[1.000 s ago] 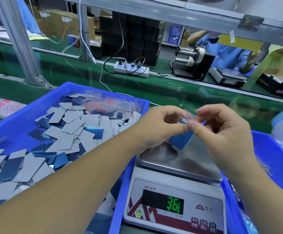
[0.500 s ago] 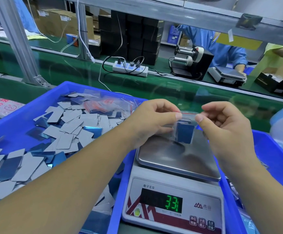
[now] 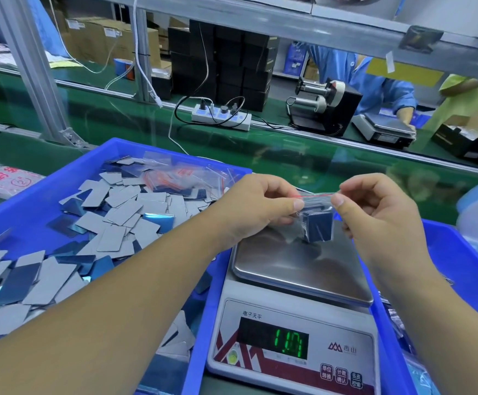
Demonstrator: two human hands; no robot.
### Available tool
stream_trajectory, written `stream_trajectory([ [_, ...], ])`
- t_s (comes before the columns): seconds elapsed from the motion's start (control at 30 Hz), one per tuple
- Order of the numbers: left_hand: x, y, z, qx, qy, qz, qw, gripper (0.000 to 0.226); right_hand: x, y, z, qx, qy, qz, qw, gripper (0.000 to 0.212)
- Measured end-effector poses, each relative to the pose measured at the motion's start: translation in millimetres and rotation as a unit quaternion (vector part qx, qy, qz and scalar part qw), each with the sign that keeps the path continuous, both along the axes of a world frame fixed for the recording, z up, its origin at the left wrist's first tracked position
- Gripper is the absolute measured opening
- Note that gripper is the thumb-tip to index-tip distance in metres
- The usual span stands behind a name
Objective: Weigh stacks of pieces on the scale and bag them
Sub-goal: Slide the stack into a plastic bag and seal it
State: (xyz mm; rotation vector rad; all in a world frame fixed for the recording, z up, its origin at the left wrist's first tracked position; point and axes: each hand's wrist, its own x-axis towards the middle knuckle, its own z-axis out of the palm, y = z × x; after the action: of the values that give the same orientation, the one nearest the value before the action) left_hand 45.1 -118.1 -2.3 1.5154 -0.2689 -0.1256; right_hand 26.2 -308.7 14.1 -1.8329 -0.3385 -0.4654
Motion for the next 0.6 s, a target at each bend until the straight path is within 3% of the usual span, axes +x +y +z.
stream_trajectory([
  [0.27, -0.5, 0.3, 2.0, 0.023, -0.009, -0.004, 1.0, 0.022, -2.0, 4.1, -0.2, 0.018, -0.005, 0.02, 1.0, 0.032],
  [0.6, -2.5, -0.9, 1.4, 0.015, -0.029, -0.016, 0.999, 0.017, -3.8, 6.8, -0.9, 0.028, 0.014, 0.049, 0.998, 0.028],
])
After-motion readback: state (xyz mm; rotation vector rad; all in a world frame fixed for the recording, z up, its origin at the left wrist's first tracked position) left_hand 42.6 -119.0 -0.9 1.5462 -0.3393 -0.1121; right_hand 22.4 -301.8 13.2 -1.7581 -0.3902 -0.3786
